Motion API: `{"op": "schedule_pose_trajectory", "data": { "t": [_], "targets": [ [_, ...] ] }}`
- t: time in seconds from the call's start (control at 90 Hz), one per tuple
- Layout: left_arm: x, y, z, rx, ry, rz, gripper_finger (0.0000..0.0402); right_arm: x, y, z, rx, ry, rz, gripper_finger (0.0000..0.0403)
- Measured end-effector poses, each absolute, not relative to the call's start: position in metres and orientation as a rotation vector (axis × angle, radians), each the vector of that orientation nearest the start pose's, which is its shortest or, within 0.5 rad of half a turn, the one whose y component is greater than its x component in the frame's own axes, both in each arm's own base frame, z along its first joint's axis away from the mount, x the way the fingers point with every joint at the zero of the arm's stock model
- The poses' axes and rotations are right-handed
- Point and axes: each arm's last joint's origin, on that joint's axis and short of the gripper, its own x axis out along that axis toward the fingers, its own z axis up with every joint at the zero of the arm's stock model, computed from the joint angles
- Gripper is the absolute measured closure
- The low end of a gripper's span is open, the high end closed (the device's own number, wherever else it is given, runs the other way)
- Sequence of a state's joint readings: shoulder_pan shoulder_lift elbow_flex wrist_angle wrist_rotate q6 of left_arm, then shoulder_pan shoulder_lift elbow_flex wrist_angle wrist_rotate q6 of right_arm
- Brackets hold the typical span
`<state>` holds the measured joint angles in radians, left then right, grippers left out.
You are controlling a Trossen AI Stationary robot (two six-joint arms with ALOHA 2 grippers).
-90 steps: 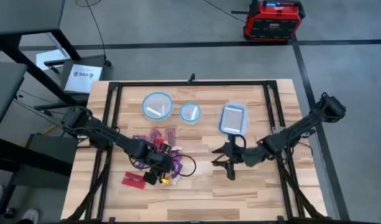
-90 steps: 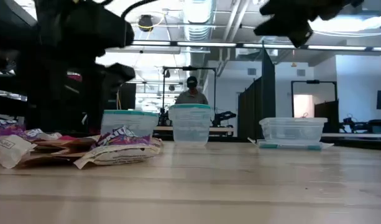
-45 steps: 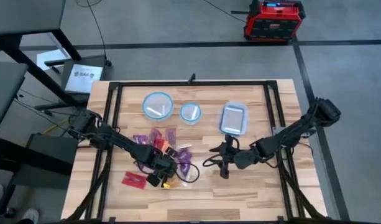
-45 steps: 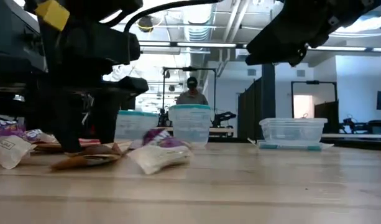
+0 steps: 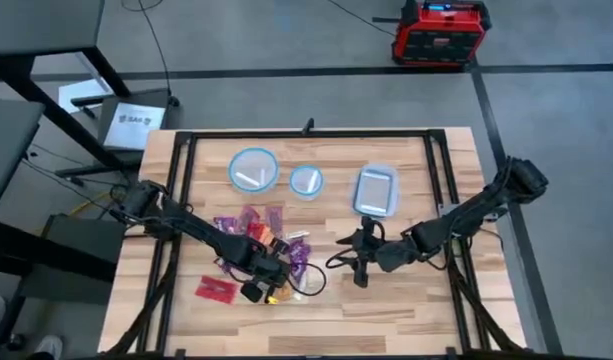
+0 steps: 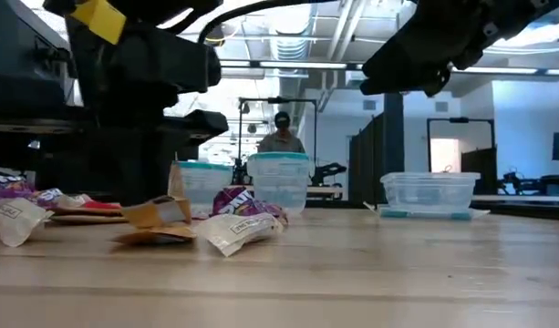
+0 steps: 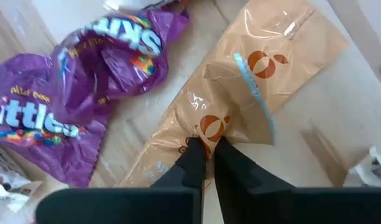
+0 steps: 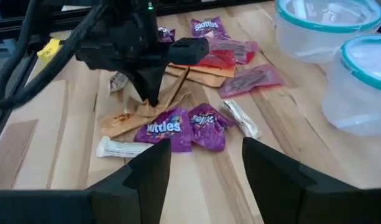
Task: Sort candy
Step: Put the orange candy into the top right transparent bin
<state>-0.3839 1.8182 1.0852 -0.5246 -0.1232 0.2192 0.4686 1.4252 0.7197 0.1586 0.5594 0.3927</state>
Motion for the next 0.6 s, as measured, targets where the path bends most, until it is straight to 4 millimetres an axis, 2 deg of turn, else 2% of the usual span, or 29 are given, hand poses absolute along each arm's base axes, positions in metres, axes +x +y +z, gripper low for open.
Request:
{"op": "schedule_pose_trajectory", "data": {
  "t": [0.189,0.311,0.389,0.489,0.6],
  "targets": [
    [0.331,-0.122,0.202,0.528,1.104,-0.333,0.0401,0.258,0.117,0.209,0.117,0.436,-0.165,0.0218],
    [0.336,-0.114,0.232,0.586,1.099,-0.305,0.0401,0.248,0.119,0.227,0.111,0.38,-0.149,0.0218],
    [0.348,-0.108,0.25,0.627,1.028,-0.271,0.0401,0.238,0.12,0.239,0.102,0.343,-0.151,0.0218],
    [0.36,-0.09,0.268,0.647,0.953,-0.205,0.0401,0.223,0.12,0.256,0.098,0.29,-0.168,0.0218],
    [0.381,-0.055,0.274,0.597,0.819,-0.091,0.0401,0.207,0.121,0.273,0.092,0.227,-0.171,0.0218]
  ]
}}
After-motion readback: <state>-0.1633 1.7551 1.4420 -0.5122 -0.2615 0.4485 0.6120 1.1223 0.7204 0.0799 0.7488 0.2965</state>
